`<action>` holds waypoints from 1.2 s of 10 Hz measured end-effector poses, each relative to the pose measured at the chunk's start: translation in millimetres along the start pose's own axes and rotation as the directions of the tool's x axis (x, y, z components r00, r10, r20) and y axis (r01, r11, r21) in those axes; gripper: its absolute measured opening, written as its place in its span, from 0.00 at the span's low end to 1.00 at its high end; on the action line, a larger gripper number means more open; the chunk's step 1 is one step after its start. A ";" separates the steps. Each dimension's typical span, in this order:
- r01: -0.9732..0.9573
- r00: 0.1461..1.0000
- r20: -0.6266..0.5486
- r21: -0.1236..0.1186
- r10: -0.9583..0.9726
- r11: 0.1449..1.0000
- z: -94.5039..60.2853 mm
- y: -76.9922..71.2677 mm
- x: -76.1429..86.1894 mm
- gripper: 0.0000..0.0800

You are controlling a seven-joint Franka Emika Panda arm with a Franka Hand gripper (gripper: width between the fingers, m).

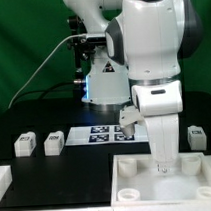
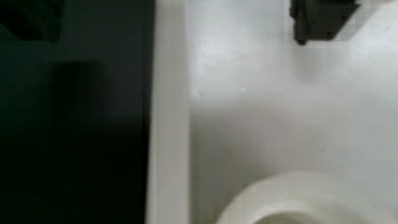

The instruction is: Assemble one leg

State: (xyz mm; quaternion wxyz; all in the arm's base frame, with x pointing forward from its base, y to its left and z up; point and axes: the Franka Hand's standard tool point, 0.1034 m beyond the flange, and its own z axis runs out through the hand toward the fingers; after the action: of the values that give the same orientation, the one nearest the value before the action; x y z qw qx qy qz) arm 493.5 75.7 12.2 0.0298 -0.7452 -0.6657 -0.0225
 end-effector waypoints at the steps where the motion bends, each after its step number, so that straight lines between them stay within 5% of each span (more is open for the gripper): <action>1: -0.120 0.993 0.011 0.008 0.120 0.993 -12.1 -4.3 4.1 0.81; 3: -0.248 0.969 0.012 0.006 0.248 0.969 -24.5 -22.6 16.2 0.81; 5: -0.579 0.815 -0.001 0.026 0.579 0.815 -20.8 -43.6 35.2 0.81; 7: -0.718 0.695 -0.009 0.037 0.719 0.695 -20.8 -47.4 39.8 0.81; 9: -0.859 0.511 0.002 0.046 0.860 0.510 -20.1 -51.6 45.0 0.81; 10: -0.937 0.346 0.022 0.051 0.938 0.345 -19.8 -66.4 63.1 0.81; 12: -0.986 0.160 0.035 0.053 0.987 0.158 -21.8 -80.4 82.8 0.81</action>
Offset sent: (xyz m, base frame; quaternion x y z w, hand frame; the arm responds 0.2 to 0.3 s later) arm -0.0394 0.0353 0.0072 0.0121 0.0191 0.4040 0.9145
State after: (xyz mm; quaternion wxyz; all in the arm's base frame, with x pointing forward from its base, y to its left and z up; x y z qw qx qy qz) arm 423.1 165.1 41.1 0.0635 -0.9975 -0.0242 0.0204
